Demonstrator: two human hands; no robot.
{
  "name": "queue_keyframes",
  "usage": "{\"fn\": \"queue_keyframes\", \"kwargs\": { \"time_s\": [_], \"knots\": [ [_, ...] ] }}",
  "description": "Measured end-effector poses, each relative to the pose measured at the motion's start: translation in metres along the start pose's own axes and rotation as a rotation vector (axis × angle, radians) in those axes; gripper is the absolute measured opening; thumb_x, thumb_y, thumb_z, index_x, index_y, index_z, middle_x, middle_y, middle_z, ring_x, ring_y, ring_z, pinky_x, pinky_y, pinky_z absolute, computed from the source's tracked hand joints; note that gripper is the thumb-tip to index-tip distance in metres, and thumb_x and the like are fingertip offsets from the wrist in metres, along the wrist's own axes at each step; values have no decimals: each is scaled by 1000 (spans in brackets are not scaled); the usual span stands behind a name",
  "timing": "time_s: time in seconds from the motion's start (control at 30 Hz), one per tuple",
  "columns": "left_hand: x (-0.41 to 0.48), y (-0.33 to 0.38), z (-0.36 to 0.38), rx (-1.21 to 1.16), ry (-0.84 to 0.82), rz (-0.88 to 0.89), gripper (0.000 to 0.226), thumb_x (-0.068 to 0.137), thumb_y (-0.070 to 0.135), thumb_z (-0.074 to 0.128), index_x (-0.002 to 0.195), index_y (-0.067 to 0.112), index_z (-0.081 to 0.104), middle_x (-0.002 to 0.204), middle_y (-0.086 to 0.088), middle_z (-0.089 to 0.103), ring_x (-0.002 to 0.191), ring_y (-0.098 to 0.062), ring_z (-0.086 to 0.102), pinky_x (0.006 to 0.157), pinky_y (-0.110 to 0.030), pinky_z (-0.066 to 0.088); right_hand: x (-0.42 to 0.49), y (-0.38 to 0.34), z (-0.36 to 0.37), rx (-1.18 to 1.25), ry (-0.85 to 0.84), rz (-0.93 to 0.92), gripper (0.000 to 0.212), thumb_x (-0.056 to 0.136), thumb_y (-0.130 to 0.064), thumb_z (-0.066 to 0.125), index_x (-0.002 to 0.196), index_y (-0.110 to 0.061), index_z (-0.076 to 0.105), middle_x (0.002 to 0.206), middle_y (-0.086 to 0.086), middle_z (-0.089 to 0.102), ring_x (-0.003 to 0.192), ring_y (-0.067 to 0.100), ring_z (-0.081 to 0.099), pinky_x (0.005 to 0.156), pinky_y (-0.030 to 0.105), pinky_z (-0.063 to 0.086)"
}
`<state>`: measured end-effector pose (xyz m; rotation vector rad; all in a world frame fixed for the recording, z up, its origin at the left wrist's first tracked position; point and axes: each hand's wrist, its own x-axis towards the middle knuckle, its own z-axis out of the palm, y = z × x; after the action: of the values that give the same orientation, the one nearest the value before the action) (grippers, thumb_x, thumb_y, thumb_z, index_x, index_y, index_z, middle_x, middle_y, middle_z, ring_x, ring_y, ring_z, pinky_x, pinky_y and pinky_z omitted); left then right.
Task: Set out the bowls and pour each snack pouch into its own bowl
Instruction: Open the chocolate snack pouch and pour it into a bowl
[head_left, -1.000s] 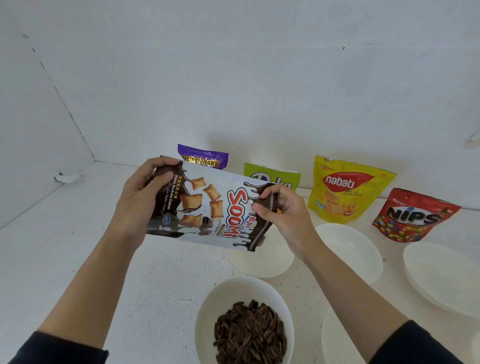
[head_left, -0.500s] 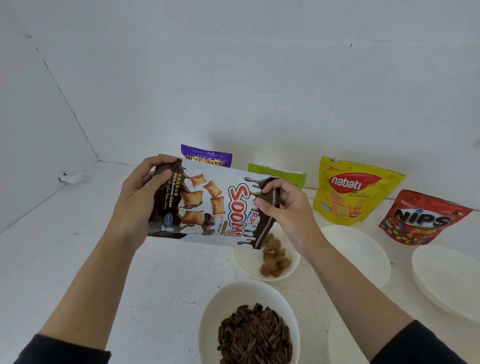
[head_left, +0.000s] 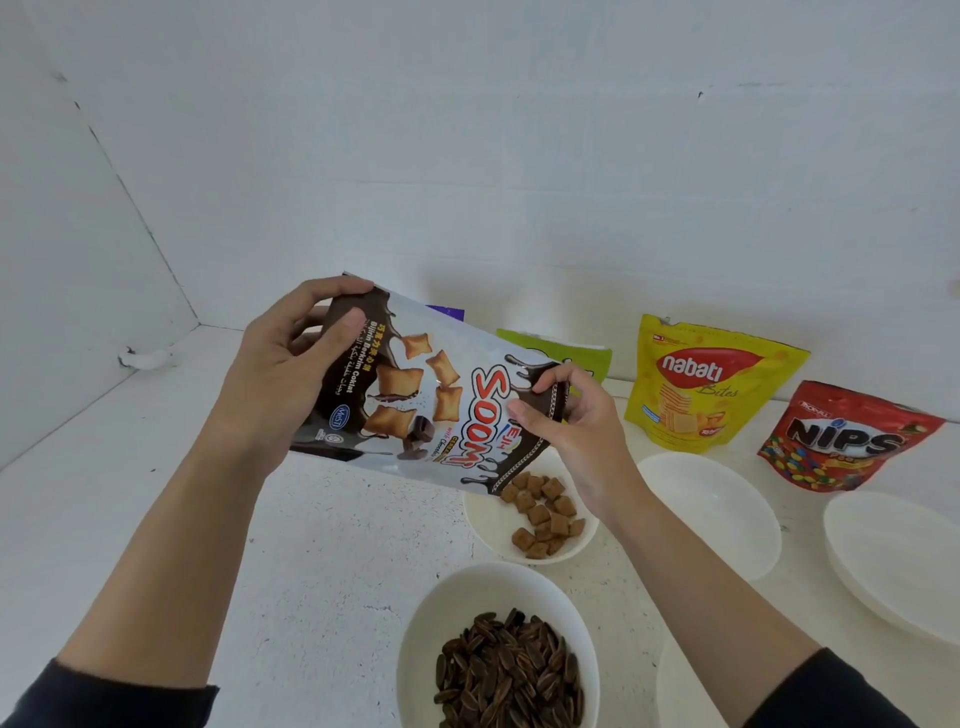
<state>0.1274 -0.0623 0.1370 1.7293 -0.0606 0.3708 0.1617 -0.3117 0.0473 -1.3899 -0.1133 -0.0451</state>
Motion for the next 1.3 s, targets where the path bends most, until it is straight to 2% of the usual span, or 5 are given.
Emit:
{"fn": "queue_keyframes", "kwargs": {
  "time_s": [0.4, 0.57, 0.93, 1.03, 1.3],
  "knots": [
    [-4, 0, -1, 17, 56, -64, 21, 102, 30, 57, 118, 39, 68, 115, 2, 71, 105, -26, 71, 80, -57, 62, 2, 0, 1, -47, -24, 9, 29, 81, -9, 83, 93, -15, 57, 112, 15, 73, 99, 30, 74, 70, 36, 62],
    [2, 13, -8, 3, 57, 1, 22, 103, 25, 58, 115, 39, 70, 107, 1, 70, 97, -25, 72, 76, -51, 63, 6, -15, 7, -67, -16, -28, 28, 81, -11, 84, 94, -15, 59, 109, 12, 74, 97, 29, 74, 76, 49, 63],
    [11, 51, -11, 88, -188, 133, 40, 92, 23, 68, 127, 42, 62, 123, -6, 67, 111, -30, 70, 81, -62, 60, 1, -37, 6, 56, -5, -96, 31, 78, -6, 82, 93, -11, 56, 100, 12, 78, 94, 30, 76, 80, 50, 62],
    [12, 48, -5, 122, -204, 138, 39, 94, 20, 68, 125, 42, 63, 122, -4, 67, 111, -29, 70, 80, -61, 61, -1, -27, 3, 42, 28, -80, 36, 72, -15, 85, 93, -12, 55, 102, 11, 78, 95, 31, 76, 83, 51, 62],
    [9, 36, 12, 243, -236, 130, 36, 96, 23, 68, 125, 43, 63, 117, 9, 69, 105, -19, 72, 81, -50, 64, -8, 4, -5, 58, 80, 0, 31, 78, -8, 83, 90, -14, 55, 105, 10, 77, 96, 33, 75, 83, 48, 62]
  ]
}}
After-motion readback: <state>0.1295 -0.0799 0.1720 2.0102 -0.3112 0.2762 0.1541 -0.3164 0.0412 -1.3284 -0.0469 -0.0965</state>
